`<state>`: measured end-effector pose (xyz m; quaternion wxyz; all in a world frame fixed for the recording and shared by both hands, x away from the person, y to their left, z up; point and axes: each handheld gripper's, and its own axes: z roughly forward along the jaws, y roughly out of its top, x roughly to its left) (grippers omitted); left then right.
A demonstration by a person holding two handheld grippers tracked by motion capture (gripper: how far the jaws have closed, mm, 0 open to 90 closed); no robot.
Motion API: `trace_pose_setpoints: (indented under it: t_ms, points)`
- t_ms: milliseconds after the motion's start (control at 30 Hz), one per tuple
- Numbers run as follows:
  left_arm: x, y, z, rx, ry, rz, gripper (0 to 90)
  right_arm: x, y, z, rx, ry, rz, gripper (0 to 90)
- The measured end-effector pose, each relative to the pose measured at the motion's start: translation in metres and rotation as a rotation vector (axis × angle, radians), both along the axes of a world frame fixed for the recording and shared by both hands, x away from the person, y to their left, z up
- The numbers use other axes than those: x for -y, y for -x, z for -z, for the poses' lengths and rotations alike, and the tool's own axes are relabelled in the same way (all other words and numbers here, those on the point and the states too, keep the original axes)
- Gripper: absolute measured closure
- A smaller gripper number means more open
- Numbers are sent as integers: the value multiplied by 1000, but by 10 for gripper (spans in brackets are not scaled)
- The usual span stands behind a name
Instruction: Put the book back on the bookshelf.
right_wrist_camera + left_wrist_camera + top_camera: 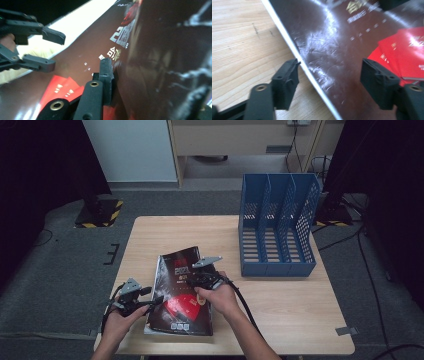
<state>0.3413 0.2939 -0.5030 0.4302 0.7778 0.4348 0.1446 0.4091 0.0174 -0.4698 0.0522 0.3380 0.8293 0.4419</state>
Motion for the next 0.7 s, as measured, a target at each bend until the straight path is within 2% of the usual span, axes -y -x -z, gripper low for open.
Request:
trace_pose_setpoints:
  t_ms: [67,100,133,167,200,267,400,533,700]
  points:
    - [-2,1,-1,9,25,-3,251,4,7,-12,64,-11,-4,816]
    - [-3,1,-2,12,45,-3,251,4,7,-12,64,-11,-4,816]
    - [-3,2,-3,13,57,3,242,6,8,-15,84,-20,-10,817]
    - [-3,2,-3,12,66,0,205,8,10,-18,103,-28,-13,819]
    - [-2,2,-4,14,74,3,165,13,11,-23,140,-48,-12,825]
    - [1,1,-4,17,88,21,157,15,11,-25,150,-55,-11,825]
    - [8,0,-4,15,84,55,116,21,9,-32,194,-89,-17,833]
    - [12,-2,-4,15,100,78,92,21,8,-35,217,-90,-35,838]
    - [14,-1,-4,26,86,90,71,20,10,-39,235,-94,-42,842]
